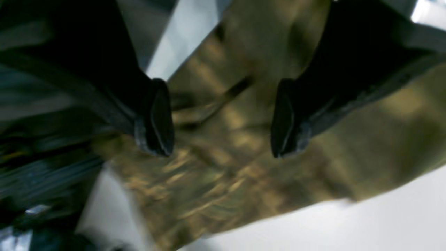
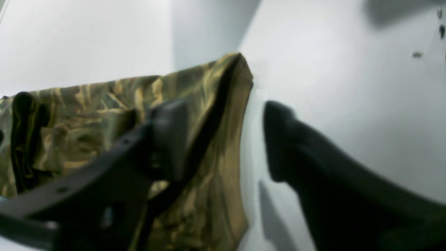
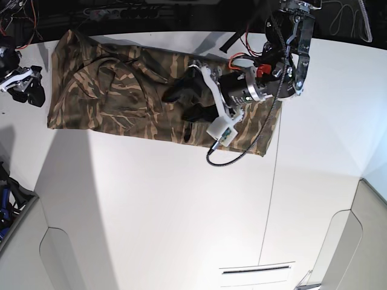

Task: Fold the T-shirt properly
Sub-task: 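Fold the strip end with the left gripper toward the right gripper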

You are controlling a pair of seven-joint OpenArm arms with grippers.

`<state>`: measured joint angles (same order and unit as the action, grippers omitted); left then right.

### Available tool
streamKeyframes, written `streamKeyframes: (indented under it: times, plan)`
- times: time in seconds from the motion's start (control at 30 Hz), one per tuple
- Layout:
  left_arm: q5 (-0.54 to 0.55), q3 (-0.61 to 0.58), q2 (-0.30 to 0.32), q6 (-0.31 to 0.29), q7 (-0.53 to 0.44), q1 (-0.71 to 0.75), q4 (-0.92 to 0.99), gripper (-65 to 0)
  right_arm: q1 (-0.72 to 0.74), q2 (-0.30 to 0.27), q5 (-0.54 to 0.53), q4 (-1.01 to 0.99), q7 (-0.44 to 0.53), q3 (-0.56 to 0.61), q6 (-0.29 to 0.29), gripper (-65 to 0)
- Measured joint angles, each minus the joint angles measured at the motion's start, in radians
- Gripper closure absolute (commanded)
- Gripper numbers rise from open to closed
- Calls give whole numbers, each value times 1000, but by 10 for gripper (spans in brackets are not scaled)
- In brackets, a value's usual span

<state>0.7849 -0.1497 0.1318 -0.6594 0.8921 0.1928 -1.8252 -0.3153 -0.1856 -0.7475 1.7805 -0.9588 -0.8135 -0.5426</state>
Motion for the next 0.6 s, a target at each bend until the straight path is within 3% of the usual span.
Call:
streamKeyframes:
  times: [0.33, 0.6]
  plan:
    - [35, -40, -2, 0, 2, 0, 0, -461, 2, -2, -50, -250, 35, 11, -23, -369]
    - [34, -40, -2, 0, 21, 0, 0, -461, 5, -3, -77, -252, 69, 178, -31, -369]
